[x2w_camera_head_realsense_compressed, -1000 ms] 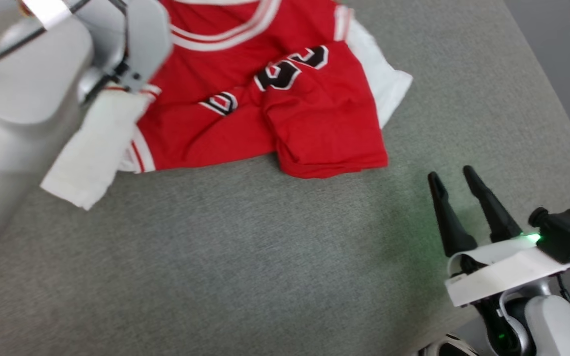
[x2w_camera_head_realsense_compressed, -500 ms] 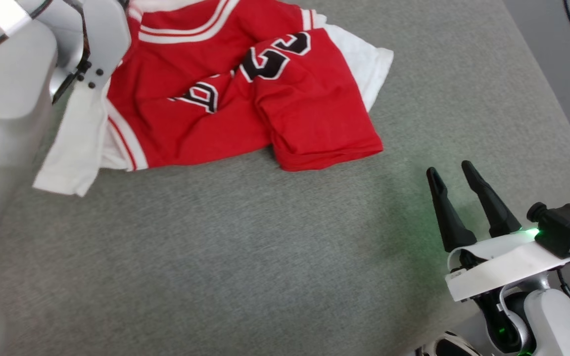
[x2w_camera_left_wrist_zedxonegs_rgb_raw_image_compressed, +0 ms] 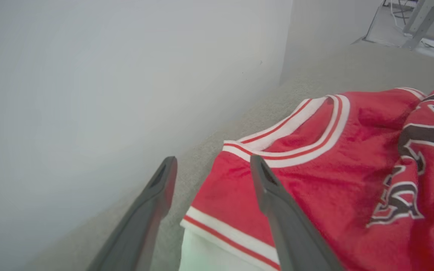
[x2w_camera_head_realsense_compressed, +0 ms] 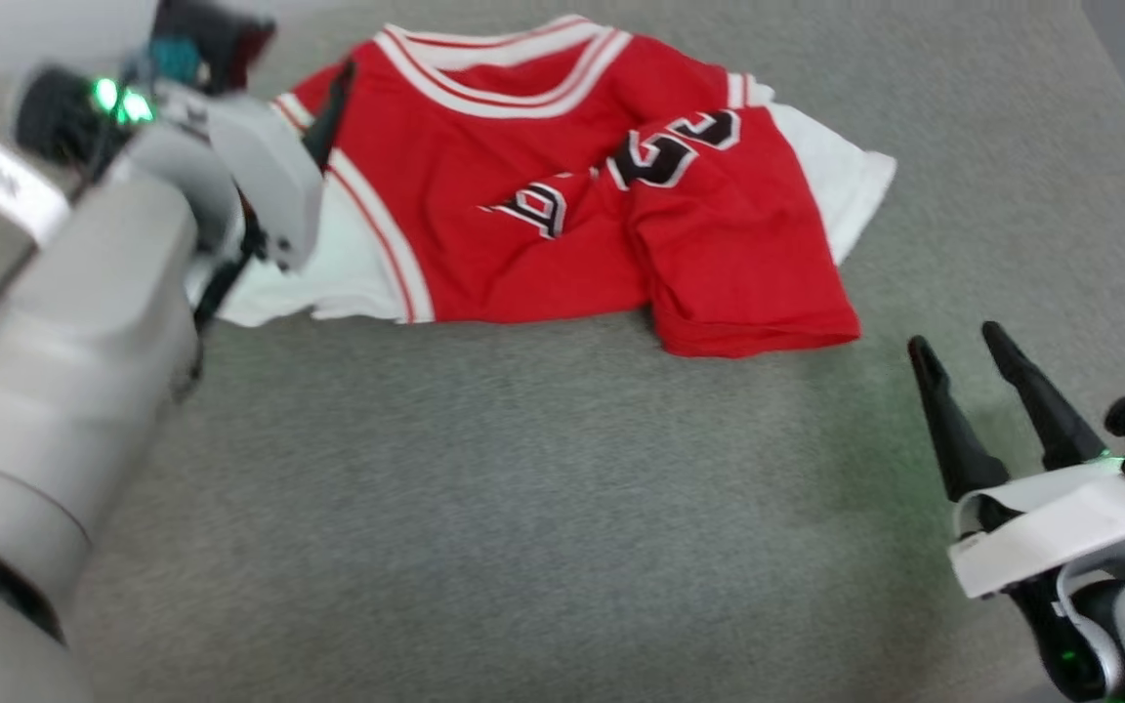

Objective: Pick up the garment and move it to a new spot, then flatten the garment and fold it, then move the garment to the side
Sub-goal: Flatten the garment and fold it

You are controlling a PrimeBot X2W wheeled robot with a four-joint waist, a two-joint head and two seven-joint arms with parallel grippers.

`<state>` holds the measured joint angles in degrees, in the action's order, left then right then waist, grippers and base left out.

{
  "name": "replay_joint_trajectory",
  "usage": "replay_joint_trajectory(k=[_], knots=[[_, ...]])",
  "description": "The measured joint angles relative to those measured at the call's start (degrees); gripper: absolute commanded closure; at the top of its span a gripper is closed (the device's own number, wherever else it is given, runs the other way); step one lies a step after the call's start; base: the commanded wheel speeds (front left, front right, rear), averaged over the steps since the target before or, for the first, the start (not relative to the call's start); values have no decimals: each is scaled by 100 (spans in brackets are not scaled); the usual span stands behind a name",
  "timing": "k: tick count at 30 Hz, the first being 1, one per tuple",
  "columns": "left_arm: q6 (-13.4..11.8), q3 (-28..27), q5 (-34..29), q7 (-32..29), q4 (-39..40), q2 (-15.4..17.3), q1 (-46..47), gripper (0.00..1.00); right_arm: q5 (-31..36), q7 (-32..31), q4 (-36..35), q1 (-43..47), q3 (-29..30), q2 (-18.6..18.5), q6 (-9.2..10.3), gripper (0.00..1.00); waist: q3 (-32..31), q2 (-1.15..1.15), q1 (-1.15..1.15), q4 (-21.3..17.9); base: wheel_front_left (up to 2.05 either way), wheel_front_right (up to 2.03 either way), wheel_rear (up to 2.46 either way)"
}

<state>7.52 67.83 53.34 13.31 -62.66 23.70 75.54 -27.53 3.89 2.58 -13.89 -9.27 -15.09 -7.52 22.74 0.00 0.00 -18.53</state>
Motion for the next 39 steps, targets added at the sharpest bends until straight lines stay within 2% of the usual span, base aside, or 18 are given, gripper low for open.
replay_joint_trajectory(k=[4, 7, 13, 18, 21, 28, 33, 36, 39], knots=[[-4, -378, 288, 160, 119, -62, -665, 0, 42, -97, -107, 174, 211, -105, 0, 0, -229, 0, 0, 298, 0, 0, 0], [-198, -1010, 307, 169, 638, -24, -1160, 0, 93, -163, -176, 319, 404, -192, 0, 0, -395, 0, 0, 547, 0, 0, 0], [-664, -2536, -278, 180, 2028, 151, -2741, 0, 156, -327, -304, 584, 847, -279, 0, 0, -699, 0, 0, 1076, 0, 0, 0], [-883, -3549, -1069, 182, 3164, 79, -4055, 0, 102, -621, -293, 657, 1034, -500, 0, 0, -919, 0, 0, 1519, 0, 0, 0], [-960, -3941, -1505, 182, 3741, -18, -4708, 0, -51, -964, -136, 557, 1022, -804, 0, 0, -1022, 0, 0, 1772, 0, 0, 0], [-985, -4629, -2123, 182, 4765, -279, -5823, 0, -499, -2064, 637, -372, 649, -1842, 0, 0, -1103, 0, 0, 2277, 0, 0, 0], [-876, -4921, -2358, 182, 5187, -493, -6076, 0, -965, -3049, 1282, -1209, 240, -2617, 0, 0, -880, 0, 0, 2500, 0, 0, 0], [-787, -5041, -2496, 182, 5319, -583, -6090, 0, -1218, -3698, 1622, -1695, 36, -2969, 0, 0, -663, 0, 0, 2591, 0, 0, 0], [-676, -5148, -2596, 182, 5423, -676, -6084, 0, -1323, -4040, 1874, -2156, -137, -3271, 0, 0, -428, 0, 0, 2685, 0, 0, 0]])
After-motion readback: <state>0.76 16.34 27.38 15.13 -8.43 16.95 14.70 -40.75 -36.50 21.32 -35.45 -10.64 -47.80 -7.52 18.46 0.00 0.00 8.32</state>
